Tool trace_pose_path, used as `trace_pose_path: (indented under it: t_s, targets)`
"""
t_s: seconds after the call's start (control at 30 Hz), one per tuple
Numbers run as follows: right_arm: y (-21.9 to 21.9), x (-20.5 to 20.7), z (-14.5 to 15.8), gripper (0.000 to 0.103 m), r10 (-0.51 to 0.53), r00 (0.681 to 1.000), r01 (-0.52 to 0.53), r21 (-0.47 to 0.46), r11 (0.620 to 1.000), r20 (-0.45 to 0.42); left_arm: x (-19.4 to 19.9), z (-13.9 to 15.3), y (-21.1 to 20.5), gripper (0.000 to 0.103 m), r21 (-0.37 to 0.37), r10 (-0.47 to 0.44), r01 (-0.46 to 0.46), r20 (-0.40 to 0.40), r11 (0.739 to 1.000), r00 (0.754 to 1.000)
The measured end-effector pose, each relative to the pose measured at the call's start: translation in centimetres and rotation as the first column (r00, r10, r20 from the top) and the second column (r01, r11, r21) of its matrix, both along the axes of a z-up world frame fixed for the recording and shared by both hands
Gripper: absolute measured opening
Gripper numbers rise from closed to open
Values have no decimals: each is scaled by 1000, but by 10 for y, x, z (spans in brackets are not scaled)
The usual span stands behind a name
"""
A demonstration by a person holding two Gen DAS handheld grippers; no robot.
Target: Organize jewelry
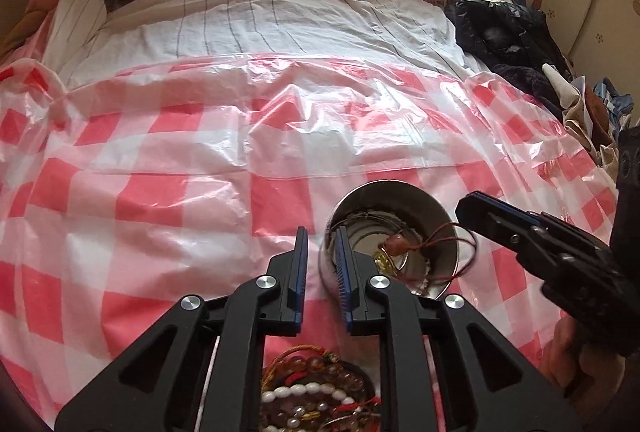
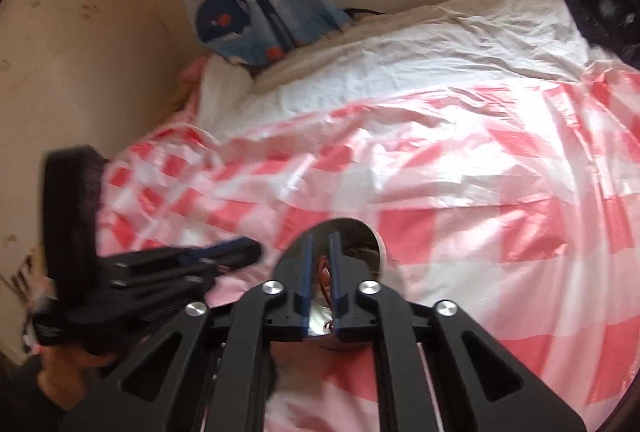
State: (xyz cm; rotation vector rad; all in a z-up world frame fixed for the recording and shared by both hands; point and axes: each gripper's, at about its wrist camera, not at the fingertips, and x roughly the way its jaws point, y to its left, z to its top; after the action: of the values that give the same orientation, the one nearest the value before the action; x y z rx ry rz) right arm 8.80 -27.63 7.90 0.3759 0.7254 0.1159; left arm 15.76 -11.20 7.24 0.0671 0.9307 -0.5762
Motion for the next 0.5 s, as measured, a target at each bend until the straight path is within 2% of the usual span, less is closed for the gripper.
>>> trace_pose_path:
  t_s: [0.03, 0.07, 0.23, 0.37, 0.5]
  targets:
    - [-3, -4, -3, 37, -19, 1000, 19, 0, 1000, -5, -4, 3, 9, 17, -1, 10, -10, 2, 1000, 1000]
    - [-7, -11, -2, 39, -36, 999, 36, 2, 999, 3, -8, 5, 16, 21, 1, 16, -16, 1, 1000, 1000]
    - [-11, -58, 1, 43, -54, 998, 53, 32, 998, 43, -44, 3, 58, 38, 7, 28, -28, -27, 1000, 999]
    - [11, -92, -16, 44, 0, 1000, 0, 60, 998, 6, -66, -15, 87, 40, 14, 52, -51, -86, 999, 995]
    - [44, -99, -27, 45, 83, 996, -82, 55, 995, -23, -75, -19, 91, 43, 19, 50, -49, -83, 999, 995]
